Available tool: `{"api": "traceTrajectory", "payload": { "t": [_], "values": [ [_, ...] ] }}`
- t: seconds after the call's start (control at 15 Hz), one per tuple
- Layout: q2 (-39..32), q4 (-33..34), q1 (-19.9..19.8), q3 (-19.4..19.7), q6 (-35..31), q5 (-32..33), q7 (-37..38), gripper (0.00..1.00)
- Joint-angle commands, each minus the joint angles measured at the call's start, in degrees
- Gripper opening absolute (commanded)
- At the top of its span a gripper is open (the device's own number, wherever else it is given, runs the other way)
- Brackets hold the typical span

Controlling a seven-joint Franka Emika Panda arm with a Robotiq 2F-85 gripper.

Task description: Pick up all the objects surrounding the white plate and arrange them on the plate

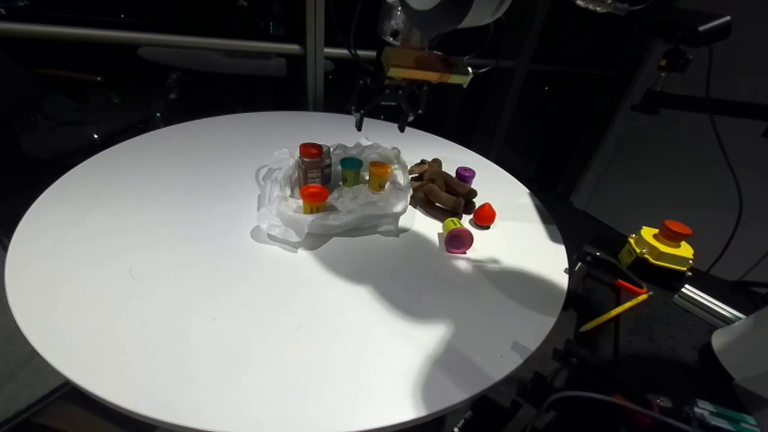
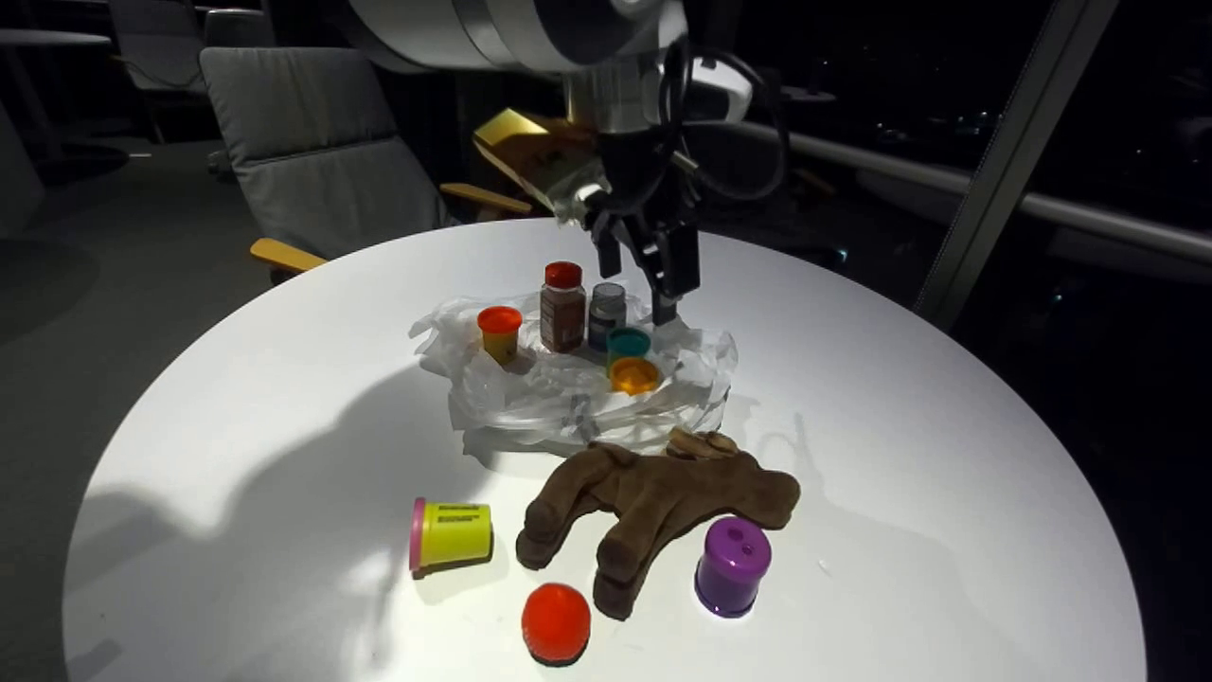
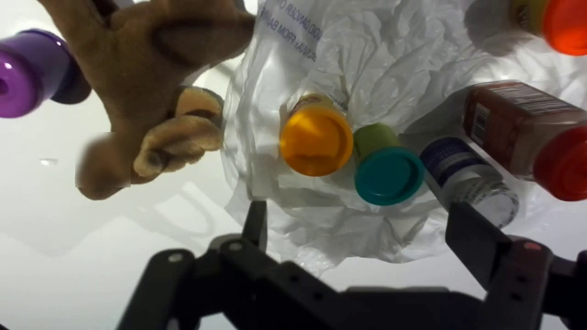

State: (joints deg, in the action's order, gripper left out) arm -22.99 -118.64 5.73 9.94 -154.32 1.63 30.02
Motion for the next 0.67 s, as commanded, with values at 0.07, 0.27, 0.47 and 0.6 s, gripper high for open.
{"api": "traceTrajectory", "payload": {
  "t": [0.07, 0.27, 0.47, 0.6],
  "values": [
    [16.59, -15.75, -0.79, -2.58, 1.05, -5.18, -0.5, 1.0],
    [19.94, -21.78, -1.19, -3.81, 1.92, -5.85, 1.34, 1.0],
    [16.79, -23.88, -1.71, -4.49, 2.84, -5.45, 3.73, 1.0],
    [12.89, -23.97, -1.9, -4.74, 2.03, -6.38, 4.14, 1.0]
  ]
}}
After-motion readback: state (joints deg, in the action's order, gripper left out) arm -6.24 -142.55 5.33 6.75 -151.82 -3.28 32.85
